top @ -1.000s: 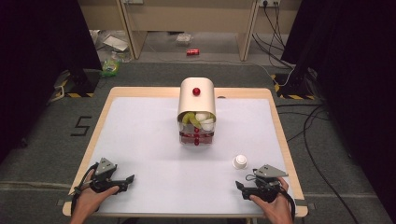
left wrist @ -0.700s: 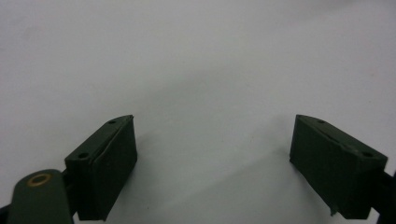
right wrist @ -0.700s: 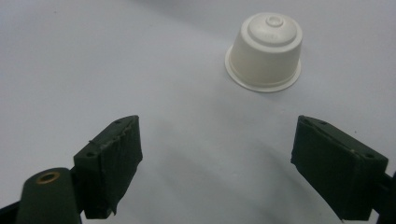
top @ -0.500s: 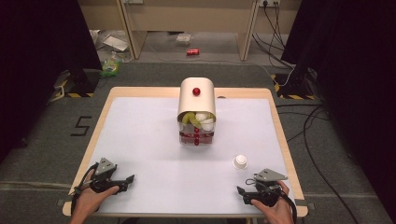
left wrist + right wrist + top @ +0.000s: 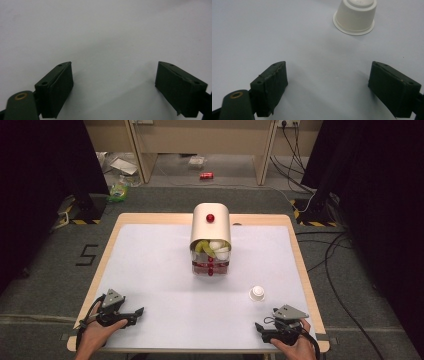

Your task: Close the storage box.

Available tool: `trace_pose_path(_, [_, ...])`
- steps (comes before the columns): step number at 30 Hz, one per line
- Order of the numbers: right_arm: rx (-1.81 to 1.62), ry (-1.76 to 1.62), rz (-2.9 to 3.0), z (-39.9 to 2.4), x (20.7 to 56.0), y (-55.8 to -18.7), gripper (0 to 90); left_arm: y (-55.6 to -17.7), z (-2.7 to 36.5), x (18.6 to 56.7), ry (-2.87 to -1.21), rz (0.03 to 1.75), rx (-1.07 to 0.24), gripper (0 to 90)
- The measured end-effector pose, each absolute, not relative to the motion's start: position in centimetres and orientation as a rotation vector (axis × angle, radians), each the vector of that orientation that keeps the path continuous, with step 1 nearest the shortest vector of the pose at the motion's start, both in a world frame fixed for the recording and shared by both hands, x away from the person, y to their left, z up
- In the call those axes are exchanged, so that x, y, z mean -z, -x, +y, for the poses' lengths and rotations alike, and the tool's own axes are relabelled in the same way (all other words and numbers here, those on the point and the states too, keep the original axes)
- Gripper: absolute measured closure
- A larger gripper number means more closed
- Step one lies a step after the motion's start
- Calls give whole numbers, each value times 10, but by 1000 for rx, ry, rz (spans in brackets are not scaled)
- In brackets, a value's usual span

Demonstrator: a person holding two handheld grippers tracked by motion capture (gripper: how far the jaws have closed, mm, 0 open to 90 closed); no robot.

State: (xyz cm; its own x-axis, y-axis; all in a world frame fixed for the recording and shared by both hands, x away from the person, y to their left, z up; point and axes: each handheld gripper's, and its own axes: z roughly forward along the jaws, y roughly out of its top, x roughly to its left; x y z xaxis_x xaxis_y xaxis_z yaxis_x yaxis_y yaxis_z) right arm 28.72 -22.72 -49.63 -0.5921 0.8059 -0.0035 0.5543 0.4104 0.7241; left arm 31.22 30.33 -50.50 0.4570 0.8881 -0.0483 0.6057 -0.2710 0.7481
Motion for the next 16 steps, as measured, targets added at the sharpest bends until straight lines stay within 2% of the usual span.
trace_pose_path(16, [-1015,-1163,2302,-228,499,-285,158,-312,303,505,-1991,1245,-502,140])
